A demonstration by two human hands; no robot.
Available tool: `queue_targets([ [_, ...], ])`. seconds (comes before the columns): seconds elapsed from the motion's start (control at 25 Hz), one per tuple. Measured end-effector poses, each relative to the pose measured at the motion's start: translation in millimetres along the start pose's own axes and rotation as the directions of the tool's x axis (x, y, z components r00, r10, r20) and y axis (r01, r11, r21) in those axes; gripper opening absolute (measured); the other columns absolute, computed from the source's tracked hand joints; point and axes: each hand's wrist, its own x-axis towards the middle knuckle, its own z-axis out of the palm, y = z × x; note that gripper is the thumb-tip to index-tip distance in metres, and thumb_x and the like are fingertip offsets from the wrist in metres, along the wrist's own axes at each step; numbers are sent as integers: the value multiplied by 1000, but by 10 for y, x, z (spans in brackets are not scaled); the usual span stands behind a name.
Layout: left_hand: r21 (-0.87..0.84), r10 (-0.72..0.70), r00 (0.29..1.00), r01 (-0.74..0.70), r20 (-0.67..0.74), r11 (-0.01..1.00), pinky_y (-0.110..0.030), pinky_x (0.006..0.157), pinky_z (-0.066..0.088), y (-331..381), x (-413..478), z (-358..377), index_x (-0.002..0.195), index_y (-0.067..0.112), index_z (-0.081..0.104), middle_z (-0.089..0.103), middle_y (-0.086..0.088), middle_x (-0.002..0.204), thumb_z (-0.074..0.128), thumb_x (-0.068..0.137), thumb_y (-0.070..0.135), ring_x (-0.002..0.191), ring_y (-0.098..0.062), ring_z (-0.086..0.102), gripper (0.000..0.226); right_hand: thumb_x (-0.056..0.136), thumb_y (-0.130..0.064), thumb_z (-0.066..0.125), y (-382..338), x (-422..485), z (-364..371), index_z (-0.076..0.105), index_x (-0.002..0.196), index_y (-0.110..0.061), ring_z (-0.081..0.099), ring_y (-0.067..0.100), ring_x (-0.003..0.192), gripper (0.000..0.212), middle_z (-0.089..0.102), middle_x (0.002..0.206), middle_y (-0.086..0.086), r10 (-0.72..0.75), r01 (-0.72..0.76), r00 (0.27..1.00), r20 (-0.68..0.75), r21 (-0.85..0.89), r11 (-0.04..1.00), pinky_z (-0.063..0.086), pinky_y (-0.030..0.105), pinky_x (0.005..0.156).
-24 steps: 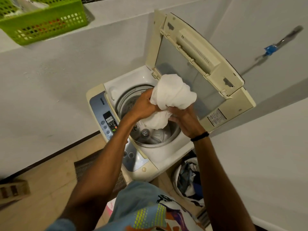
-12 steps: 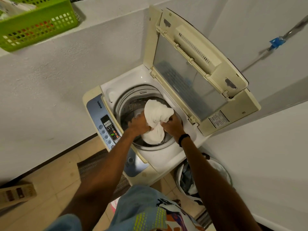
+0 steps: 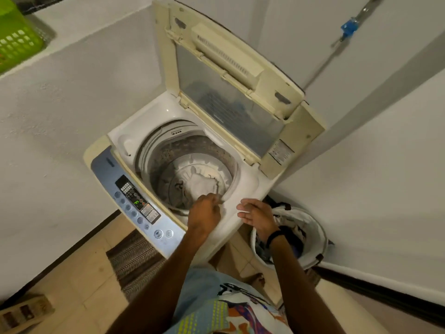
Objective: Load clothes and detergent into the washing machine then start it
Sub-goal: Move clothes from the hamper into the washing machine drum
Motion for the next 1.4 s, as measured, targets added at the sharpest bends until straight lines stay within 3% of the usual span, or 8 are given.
queue_targets([
  [0.28,274,269,917,-351,296,895,-37,94,42,570,-472,1086,105,24,67,71,1,105,47,98,32,95,-21,66,23,95,-6,52,1090,-236,-1146,55,67,-10,47,17,52,29,55,66,11,242,-214,921,-304,123,969,41,29,50],
  [0.44,409,75,851,-324,519,853,-34,94,50,355,-483,1869,123,24,59,65,0,122,43,100,35,108,-17,63,30,93,-7,57,1974,-206,-1629,63,78,-2,59,26,60,16,64,70,14,418,-382,841,-343,171,908,51,30,52],
  [0.56,476,-129,817,-192,562,858,-42,103,48,10,-368,2648,150,21,33,48,-8,147,45,97,27,128,-26,54,54,87,-10,60,2624,162,-1918,67,92,-2,68,31,71,12,73,82,19,490,-454,827,-277,186,871,60,46,71],
  [0.72,503,-208,839,-89,503,859,-44,112,40,-129,-26,3653,140,16,47,39,-12,154,38,98,29,138,-31,43,45,86,-8,61,3207,1114,-2234,69,77,-13,68,30,73,13,73,79,15,489,-463,814,-312,158,872,58,48,76],
  [0.92,369,-203,897,48,392,928,-39,98,48,-410,798,4954,99,30,60,69,0,114,35,90,42,105,-24,63,29,94,-16,57,3937,2957,-2392,60,74,-14,63,35,84,20,67,92,21,364,-421,876,-316,-134,897,51,44,73],
  [1.16,-7,-405,786,462,467,887,-40,93,55,-945,1372,5596,98,30,68,73,-2,104,65,80,32,95,-21,69,18,90,-43,61,4479,4218,-2316,52,134,-9,49,38,126,56,49,141,20,333,-509,837,-434,-396,765,41,43,101],
  [1.28,-238,-510,652,717,561,655,-33,74,57,-915,1267,5404,89,12,64,69,-13,86,56,94,12,77,-23,66,9,79,-38,62,4310,3787,-2106,64,108,-2,51,37,111,46,50,125,21,189,-365,847,-497,-284,887,44,44,93],
  [1.4,-250,-586,605,780,539,574,-40,77,61,-664,1087,5111,108,10,68,76,-11,92,65,88,38,85,-27,74,35,63,-21,53,3795,2856,-1969,52,62,-12,50,21,69,9,51,76,9,47,-16,874,-483,67,998,43,32,60],
])
